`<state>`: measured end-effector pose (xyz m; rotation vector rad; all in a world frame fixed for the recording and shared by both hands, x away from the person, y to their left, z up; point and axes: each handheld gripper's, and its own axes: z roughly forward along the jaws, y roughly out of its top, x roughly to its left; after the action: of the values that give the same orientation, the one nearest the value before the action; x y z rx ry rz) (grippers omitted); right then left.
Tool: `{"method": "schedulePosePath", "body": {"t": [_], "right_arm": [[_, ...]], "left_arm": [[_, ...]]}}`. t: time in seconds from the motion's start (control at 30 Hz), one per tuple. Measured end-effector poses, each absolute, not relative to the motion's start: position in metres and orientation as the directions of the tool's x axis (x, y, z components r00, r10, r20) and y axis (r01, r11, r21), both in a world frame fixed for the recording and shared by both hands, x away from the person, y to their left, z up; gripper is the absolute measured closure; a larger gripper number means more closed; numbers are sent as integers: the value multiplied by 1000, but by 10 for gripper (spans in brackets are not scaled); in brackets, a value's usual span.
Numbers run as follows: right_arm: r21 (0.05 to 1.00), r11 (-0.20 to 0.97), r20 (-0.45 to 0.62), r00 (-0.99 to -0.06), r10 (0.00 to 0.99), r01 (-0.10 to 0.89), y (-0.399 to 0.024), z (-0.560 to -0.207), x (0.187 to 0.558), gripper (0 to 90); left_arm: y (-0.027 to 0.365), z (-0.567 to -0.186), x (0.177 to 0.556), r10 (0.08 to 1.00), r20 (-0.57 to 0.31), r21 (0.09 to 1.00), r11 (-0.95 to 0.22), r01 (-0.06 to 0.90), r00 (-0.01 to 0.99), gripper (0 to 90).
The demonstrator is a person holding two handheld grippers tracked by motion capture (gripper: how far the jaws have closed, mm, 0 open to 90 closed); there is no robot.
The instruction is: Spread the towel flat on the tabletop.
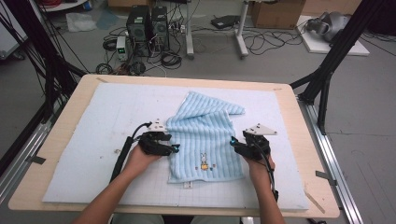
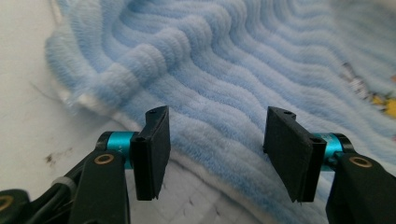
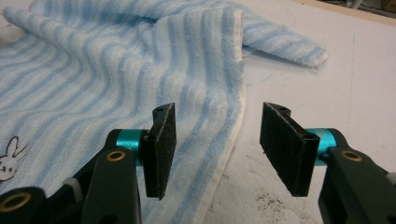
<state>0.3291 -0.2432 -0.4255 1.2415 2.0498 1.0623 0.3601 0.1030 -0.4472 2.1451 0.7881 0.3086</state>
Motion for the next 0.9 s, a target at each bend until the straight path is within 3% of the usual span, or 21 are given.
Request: {"method": "schedulePosePath", "body": {"t": [0.07, 0.1, 0.13, 0.23, 0.37, 0.47, 0.67, 0.77, 0.9], "right_arm": [[827, 277, -30, -453, 891, 489, -243, -426, 329, 449], [829, 277, -31, -454, 890, 486, -243, -425, 329, 447], [827, 277, -26, -459, 888, 489, -242, -426, 328, 441], [823, 286, -24, -474, 880, 490, -240, -427, 328, 439], [819, 296, -25, -485, 874, 491, -236, -428, 327, 437], [815, 316, -36, -503, 864, 485, -231, -430, 327, 437], [811, 316, -23, -513, 858, 492, -224, -431, 326, 434], [810, 321, -13, -532, 846, 491, -219, -431, 325, 437], [811, 323, -3, -549, 836, 487, -213, -431, 322, 439]], "left_arm": [[100, -447, 358, 633, -12, 767, -491, 413, 774, 458], [99, -447, 357, 614, -1, 769, -504, 394, 789, 527], [98, -446, 355, 574, 14, 771, -528, 357, 819, 791], [102, -445, 357, 586, 25, 768, -530, 359, 810, 853], [115, -443, 364, 649, 29, 773, -497, 395, 760, 854], [139, -442, 375, 725, -20, 784, -416, 461, 688, 855], [158, -443, 383, 767, -40, 779, -377, 501, 640, 849], [161, -442, 380, 766, -88, 781, -344, 522, 636, 546], [170, -440, 371, 754, -112, 791, -327, 518, 647, 469]]}}
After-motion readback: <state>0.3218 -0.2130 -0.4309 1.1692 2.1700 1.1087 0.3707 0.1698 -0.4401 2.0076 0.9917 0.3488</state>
